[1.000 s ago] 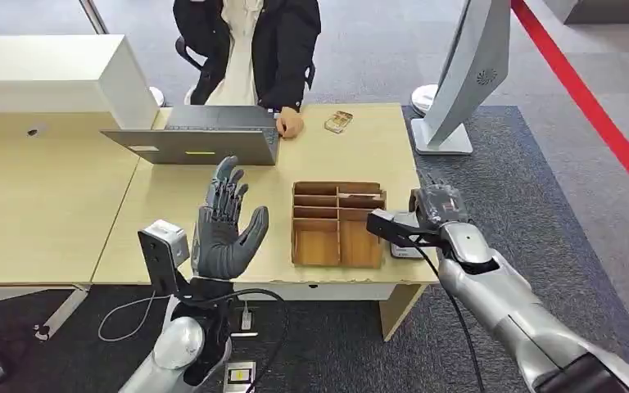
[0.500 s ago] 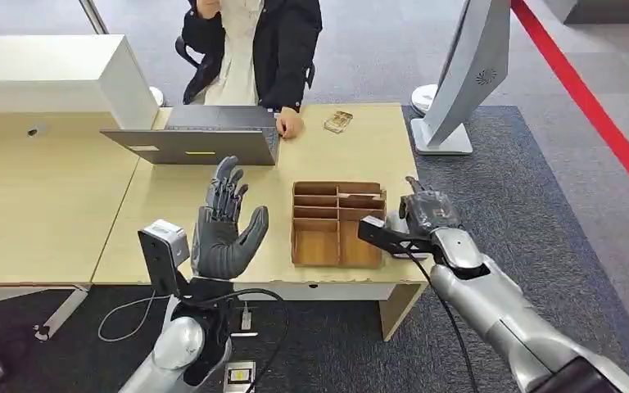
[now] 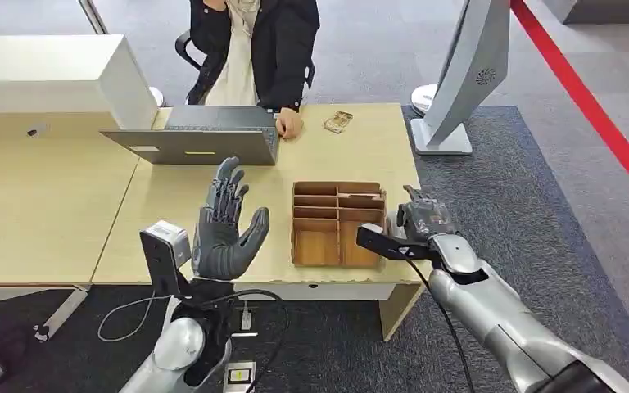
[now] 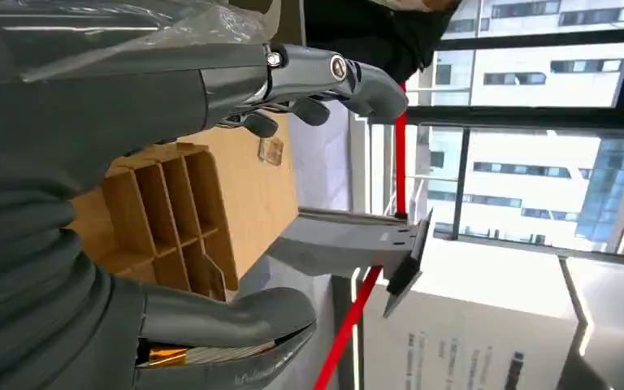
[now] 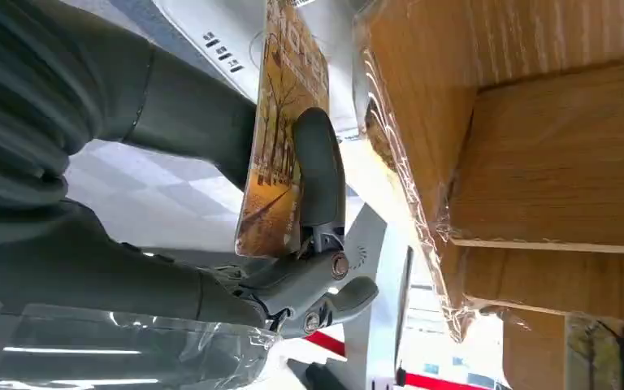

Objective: Pass the card to the sensor for recognition and then transmit it.

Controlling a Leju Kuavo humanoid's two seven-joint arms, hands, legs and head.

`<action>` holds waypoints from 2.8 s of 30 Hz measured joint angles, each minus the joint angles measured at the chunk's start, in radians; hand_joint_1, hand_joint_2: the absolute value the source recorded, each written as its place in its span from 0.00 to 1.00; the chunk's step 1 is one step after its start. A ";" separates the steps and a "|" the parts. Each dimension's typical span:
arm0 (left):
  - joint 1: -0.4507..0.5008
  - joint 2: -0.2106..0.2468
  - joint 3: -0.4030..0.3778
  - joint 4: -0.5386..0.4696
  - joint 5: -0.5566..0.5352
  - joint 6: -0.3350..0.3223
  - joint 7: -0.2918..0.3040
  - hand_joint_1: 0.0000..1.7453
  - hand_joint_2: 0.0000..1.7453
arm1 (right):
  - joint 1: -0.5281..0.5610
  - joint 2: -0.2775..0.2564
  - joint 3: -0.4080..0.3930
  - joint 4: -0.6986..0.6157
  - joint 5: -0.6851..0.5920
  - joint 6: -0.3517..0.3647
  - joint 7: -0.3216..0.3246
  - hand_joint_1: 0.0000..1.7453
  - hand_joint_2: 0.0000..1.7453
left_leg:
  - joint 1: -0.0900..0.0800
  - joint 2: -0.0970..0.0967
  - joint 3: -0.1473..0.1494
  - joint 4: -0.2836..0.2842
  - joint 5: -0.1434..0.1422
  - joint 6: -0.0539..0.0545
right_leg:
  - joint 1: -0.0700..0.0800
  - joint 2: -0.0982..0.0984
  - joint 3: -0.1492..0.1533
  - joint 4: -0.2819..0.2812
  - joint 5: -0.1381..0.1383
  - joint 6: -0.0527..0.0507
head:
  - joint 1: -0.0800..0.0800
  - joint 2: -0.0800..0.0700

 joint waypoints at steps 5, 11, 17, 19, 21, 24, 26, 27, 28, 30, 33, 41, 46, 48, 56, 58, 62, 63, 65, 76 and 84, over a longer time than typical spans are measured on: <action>0.007 0.001 0.000 -0.002 -0.007 0.012 0.009 0.00 1.00 | 0.000 0.000 0.000 0.012 -0.011 0.004 0.000 1.00 1.00 | 0.000 0.000 0.000 0.000 0.000 0.000 | 0.000 0.000 0.000 0.000 0.000 0.000 | 0.000 0.000; 0.010 0.005 0.000 -0.010 -0.010 0.020 0.019 0.00 1.00 | 0.000 -0.002 -0.002 0.027 -0.022 0.007 0.000 1.00 1.00 | 0.000 0.000 0.002 0.000 0.000 0.000 | 0.000 0.000 0.002 0.000 0.000 0.000 | 0.000 0.000; 0.013 0.008 0.000 -0.017 -0.020 0.020 0.033 0.00 1.00 | 0.003 -0.004 -0.010 0.042 -0.023 0.005 0.000 1.00 1.00 | 0.000 0.000 0.003 0.001 0.000 0.000 | 0.000 0.000 0.003 0.000 0.000 0.000 | 0.000 0.000; 0.014 0.008 0.000 -0.019 -0.024 0.019 0.035 0.00 1.00 | 0.003 -0.004 -0.014 0.045 -0.021 -0.001 0.000 1.00 1.00 | 0.000 0.000 0.003 0.001 0.000 0.000 | 0.000 0.000 0.003 0.000 0.000 0.000 | 0.000 0.000; 0.015 0.008 0.000 -0.022 -0.026 0.019 0.036 0.00 1.00 | 0.003 -0.004 -0.018 0.047 -0.021 -0.006 0.000 1.00 1.00 | 0.000 0.000 0.002 0.001 0.000 0.000 | 0.000 0.000 0.003 0.000 0.000 0.000 | 0.000 0.000; 0.015 0.009 0.000 -0.025 -0.027 0.018 0.036 0.00 1.00 | 0.003 -0.004 -0.027 0.052 -0.025 -0.021 0.000 1.00 1.00 | 0.000 0.000 0.002 0.001 0.000 0.000 | 0.000 0.000 0.003 0.000 0.000 0.000 | 0.000 0.000; 0.015 0.009 0.000 -0.026 -0.029 0.015 0.036 0.00 1.00 | 0.003 -0.004 -0.039 0.052 -0.030 -0.033 0.000 1.00 1.00 | 0.000 0.000 0.002 0.001 0.000 0.000 | 0.000 0.000 0.003 0.000 0.000 0.000 | 0.001 0.000; 0.015 0.009 0.000 -0.026 -0.031 0.012 0.036 0.00 1.00 | 0.003 -0.004 -0.043 0.051 -0.033 -0.037 0.000 1.00 1.00 | 0.000 0.000 0.002 0.001 0.000 0.000 | 0.000 0.000 0.003 0.000 0.000 0.000 | 0.000 0.000; 0.015 0.009 0.000 -0.027 -0.031 0.011 0.036 0.00 1.00 | 0.002 -0.005 -0.048 0.051 -0.035 -0.042 0.001 1.00 1.00 | 0.000 0.000 0.002 0.001 0.000 0.000 | 0.000 0.000 0.003 0.000 0.000 0.000 | 0.000 0.000; 0.015 0.009 0.000 -0.027 -0.034 0.008 0.036 0.00 1.00 | -0.002 -0.004 -0.065 0.050 -0.043 -0.063 0.001 1.00 1.00 | 0.000 0.000 0.002 0.001 0.000 0.000 | 0.000 0.000 0.003 0.000 0.000 0.000 | 0.000 0.000; 0.015 0.009 0.000 -0.027 -0.034 0.004 0.036 0.00 1.00 | -0.016 -0.006 -0.090 0.039 -0.054 -0.110 0.001 1.00 1.00 | 0.000 0.000 0.002 0.001 0.000 0.000 | 0.000 0.000 0.003 0.000 0.000 0.000 | 0.000 0.000; 0.012 0.008 0.000 -0.027 -0.024 -0.002 0.018 0.00 1.00 | -0.100 -0.032 -0.180 -0.075 -0.056 -0.180 0.018 1.00 1.00 | 0.000 0.000 0.001 0.001 0.000 0.000 | 0.000 0.000 0.002 0.000 0.000 0.000 | 0.000 0.000; 0.009 0.008 0.000 -0.027 -0.020 -0.004 0.013 0.00 1.00 | -0.132 -0.049 -0.217 -0.156 -0.045 -0.175 0.041 1.00 1.00 | 0.000 0.000 0.001 0.001 0.000 0.000 | 0.000 0.000 0.002 0.000 0.000 0.000 | 0.000 0.000; 0.009 0.008 0.000 -0.027 -0.019 -0.007 0.012 0.00 1.00 | -0.132 -0.054 -0.225 -0.180 -0.042 -0.179 0.039 1.00 1.00 | 0.000 0.000 0.001 0.001 0.000 0.000 | 0.000 0.000 0.002 0.000 0.000 0.000 | 0.000 0.000; -0.007 0.001 -0.005 -0.021 0.000 -0.065 -0.011 0.00 1.00 | -0.197 -0.054 -0.232 -0.274 0.064 -0.064 0.063 1.00 1.00 | 0.000 0.000 -0.001 0.001 0.000 0.000 | 0.000 0.000 0.000 0.000 0.001 0.000 | 0.000 0.000; -0.011 -0.005 -0.005 -0.021 0.006 -0.080 -0.018 0.00 1.00 | -0.237 -0.035 -0.216 -0.274 0.096 -0.007 0.063 1.00 1.00 | 0.000 0.000 -0.001 0.001 0.000 0.000 | 0.000 0.000 0.000 0.000 0.000 0.000 | 0.000 0.000; -0.018 -0.014 -0.006 -0.013 0.009 -0.094 -0.021 0.00 1.00 | -0.297 0.000 -0.176 -0.263 0.111 0.024 0.060 1.00 1.00 | 0.000 0.000 -0.001 0.001 0.000 0.000 | 0.000 0.000 0.000 0.000 0.000 0.000 | 0.000 0.000; -0.019 -0.016 -0.006 -0.013 0.009 -0.095 -0.021 0.00 1.00 | -0.305 0.008 -0.169 -0.261 0.111 0.023 0.058 1.00 1.00 | 0.000 0.000 -0.001 0.001 0.000 0.000 | 0.000 0.000 0.000 0.000 0.000 0.000 | 0.000 0.000; -0.019 -0.018 -0.006 -0.012 0.010 -0.095 -0.022 0.00 1.00 | -0.315 0.016 -0.157 -0.257 0.111 0.022 0.055 1.00 1.00 | 0.000 -0.001 -0.001 0.001 0.000 0.000 | 0.000 -0.001 0.000 0.000 0.000 0.000 | 0.000 0.000; -0.029 -0.027 -0.008 0.003 0.010 -0.105 -0.030 0.00 1.00 | -0.446 0.171 -0.027 -0.107 0.154 0.097 -0.014 1.00 1.00 | 0.001 0.000 -0.002 0.001 0.000 0.000 | 0.000 0.000 -0.001 0.001 0.000 0.000 | 0.000 0.000; -0.033 -0.032 -0.010 0.010 0.006 -0.116 -0.021 0.00 1.00 | -0.534 0.307 0.030 0.024 0.129 0.102 0.046 1.00 1.00 | 0.001 0.000 -0.002 0.001 0.000 0.000 | 0.001 0.000 -0.001 0.001 0.000 0.000 | 0.000 0.000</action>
